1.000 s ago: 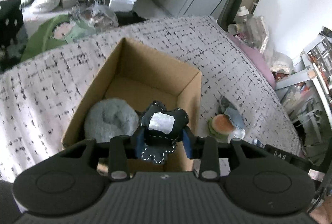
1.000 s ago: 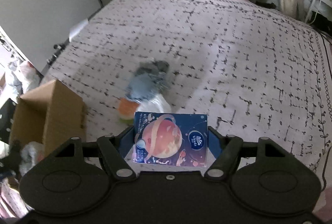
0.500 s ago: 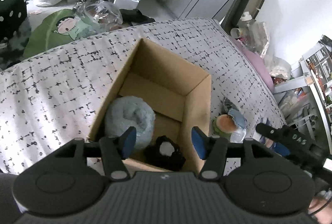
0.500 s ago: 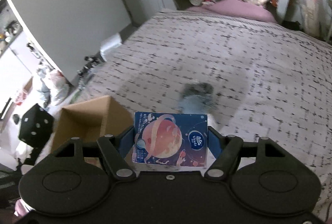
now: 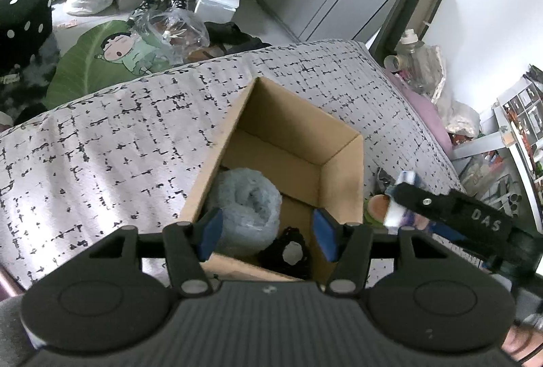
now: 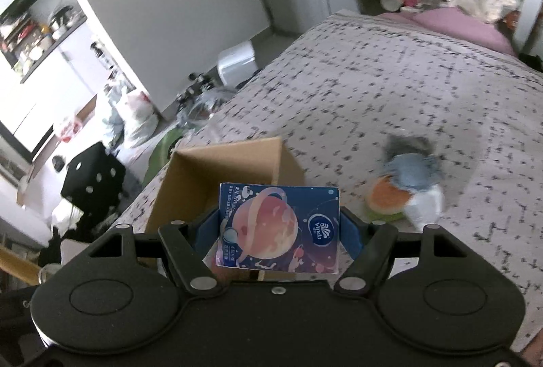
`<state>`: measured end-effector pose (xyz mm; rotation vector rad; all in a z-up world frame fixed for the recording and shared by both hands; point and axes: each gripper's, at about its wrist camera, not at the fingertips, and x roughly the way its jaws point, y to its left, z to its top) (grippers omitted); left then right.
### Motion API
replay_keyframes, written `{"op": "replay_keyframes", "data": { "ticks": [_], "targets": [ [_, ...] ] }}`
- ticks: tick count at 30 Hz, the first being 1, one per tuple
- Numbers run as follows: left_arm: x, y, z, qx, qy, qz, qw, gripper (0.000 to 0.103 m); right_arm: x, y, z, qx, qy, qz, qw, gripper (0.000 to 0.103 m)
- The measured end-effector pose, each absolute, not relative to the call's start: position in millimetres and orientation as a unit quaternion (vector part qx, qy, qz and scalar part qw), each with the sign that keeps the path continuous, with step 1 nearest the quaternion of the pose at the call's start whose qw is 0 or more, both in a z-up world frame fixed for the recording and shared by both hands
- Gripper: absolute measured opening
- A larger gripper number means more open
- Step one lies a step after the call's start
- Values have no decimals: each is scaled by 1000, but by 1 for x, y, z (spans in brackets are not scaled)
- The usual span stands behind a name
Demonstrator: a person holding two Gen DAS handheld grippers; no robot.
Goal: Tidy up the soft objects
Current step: 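Lower the bracelet and tissue pack into the box and open both grippers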
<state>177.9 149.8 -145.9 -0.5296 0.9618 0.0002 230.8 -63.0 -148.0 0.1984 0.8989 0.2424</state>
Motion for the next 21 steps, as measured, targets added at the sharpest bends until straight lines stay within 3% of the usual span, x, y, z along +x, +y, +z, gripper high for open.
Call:
{"op": "replay_keyframes", "data": {
  "ticks": [7, 9, 10, 21],
  "targets": [
    [176, 163, -142, -253, 455, 5, 854, 57, 228, -40, -151, 94, 446, 127, 881, 74],
    [175, 164, -140, -253, 453, 4, 855, 57, 227, -40, -151, 98, 444, 128, 881, 92],
    [175, 164, -140, -252, 453, 4, 855, 57, 226, -40, -151, 97, 444, 123, 882, 95],
    [167, 154, -122, -239, 442, -4, 865, 58, 214, -73, -129, 110, 445, 89, 884, 99]
  ]
}}
